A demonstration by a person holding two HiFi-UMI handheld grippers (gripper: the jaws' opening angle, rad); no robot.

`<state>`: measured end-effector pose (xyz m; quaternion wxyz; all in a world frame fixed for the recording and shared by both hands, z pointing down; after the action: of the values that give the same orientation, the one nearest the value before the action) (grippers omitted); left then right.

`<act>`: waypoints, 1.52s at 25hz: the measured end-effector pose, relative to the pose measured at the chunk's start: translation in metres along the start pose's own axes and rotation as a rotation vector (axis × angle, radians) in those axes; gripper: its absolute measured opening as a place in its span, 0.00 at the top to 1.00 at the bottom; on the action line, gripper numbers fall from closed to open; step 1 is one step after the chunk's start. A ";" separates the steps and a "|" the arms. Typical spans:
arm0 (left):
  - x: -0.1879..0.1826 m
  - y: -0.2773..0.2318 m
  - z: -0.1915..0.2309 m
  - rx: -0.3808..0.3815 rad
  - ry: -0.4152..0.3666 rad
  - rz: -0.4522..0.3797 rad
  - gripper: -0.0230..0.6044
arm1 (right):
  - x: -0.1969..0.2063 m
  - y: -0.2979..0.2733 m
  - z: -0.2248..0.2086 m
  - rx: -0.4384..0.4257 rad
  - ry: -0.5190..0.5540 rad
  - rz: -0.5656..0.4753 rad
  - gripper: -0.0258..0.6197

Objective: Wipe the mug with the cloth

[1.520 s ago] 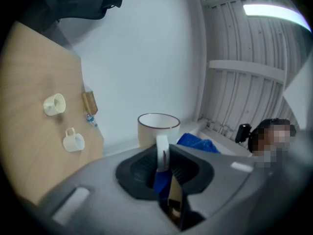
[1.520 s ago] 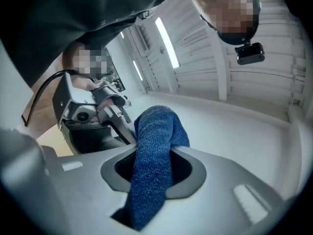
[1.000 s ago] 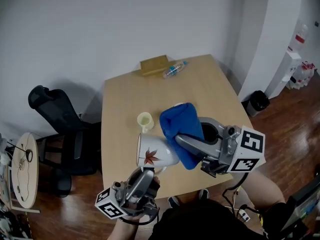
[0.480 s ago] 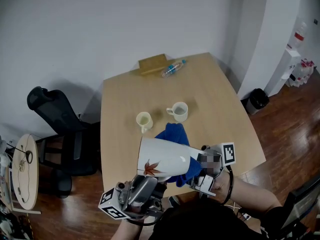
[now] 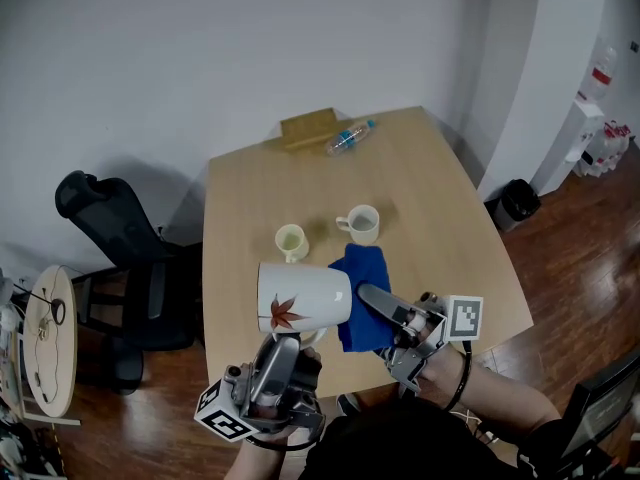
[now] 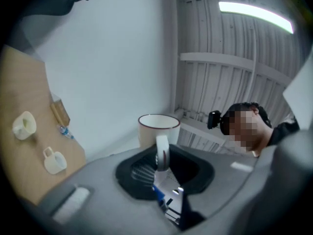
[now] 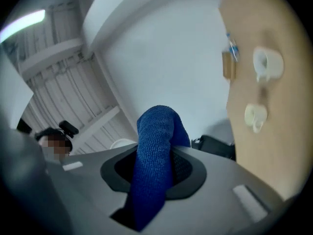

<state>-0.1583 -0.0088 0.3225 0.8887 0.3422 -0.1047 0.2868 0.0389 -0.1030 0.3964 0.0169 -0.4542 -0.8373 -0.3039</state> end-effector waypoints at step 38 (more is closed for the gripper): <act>0.010 0.025 0.027 -0.180 0.084 -0.128 0.86 | 0.004 -0.006 0.037 0.139 0.326 0.013 0.79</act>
<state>-0.1644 -0.0067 0.3602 0.9360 0.2545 -0.0705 0.2328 0.0409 -0.0836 0.3645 0.1859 -0.4019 -0.8395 -0.3149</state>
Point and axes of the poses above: the fingertips, and each gripper's own axes: y backward along the fingers, z to its left, x out of its underside, the point moved 9 cm from there along y, backward along the fingers, and after that the axes turned 12 degrees about y, right-handed, at the moved point
